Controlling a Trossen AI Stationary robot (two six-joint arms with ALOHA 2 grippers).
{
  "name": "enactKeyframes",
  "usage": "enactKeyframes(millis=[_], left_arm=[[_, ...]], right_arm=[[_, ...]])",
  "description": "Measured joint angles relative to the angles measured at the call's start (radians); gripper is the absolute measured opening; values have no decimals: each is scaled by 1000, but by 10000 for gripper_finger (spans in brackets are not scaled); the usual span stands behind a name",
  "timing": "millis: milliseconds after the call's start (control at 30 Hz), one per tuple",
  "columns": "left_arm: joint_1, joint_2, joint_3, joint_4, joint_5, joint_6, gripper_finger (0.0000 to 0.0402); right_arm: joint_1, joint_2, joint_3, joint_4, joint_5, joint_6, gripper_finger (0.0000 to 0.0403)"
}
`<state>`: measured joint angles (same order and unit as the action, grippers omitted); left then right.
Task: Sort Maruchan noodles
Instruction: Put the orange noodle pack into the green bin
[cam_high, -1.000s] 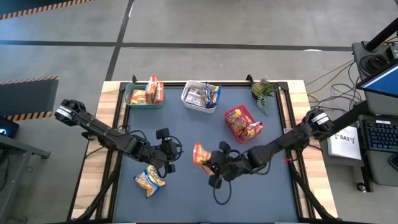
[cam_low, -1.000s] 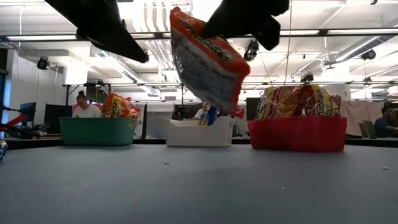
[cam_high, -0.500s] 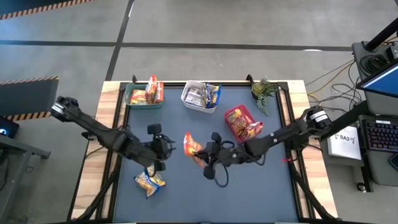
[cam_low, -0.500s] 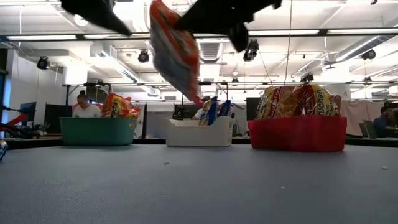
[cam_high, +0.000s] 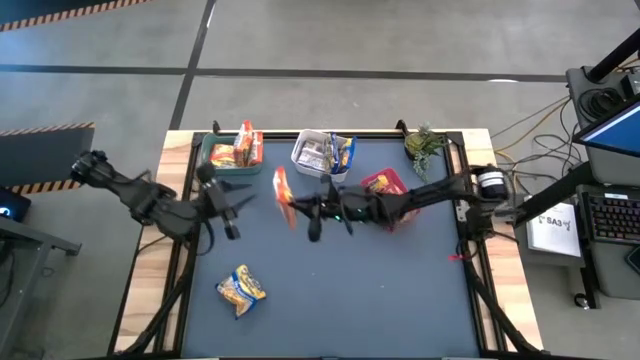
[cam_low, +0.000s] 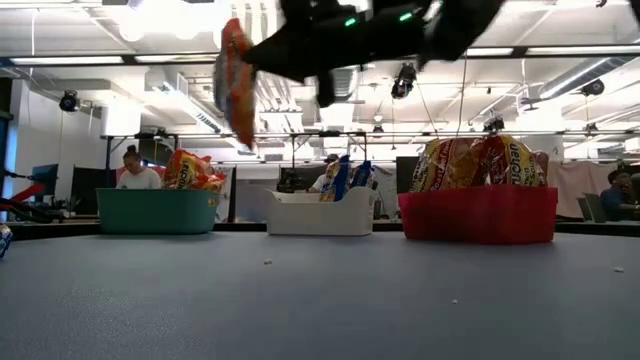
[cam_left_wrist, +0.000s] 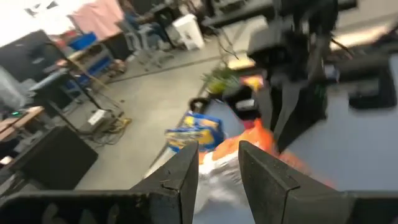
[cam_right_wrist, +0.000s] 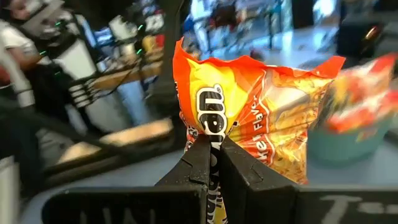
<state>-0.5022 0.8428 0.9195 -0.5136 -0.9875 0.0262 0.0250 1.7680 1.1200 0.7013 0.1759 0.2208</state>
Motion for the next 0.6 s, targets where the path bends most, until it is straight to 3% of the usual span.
enactKeyframes(millis=[233, 600], left_arm=[[0, -126, 0, 0, -70, 16, 98], [0, -212, 0, 1, -71, 40, 98]], right_arm=[[-84, 221, 252, 101, 6, -107, 9], [-169, 562, 809, -40, 7, -244, 9]])
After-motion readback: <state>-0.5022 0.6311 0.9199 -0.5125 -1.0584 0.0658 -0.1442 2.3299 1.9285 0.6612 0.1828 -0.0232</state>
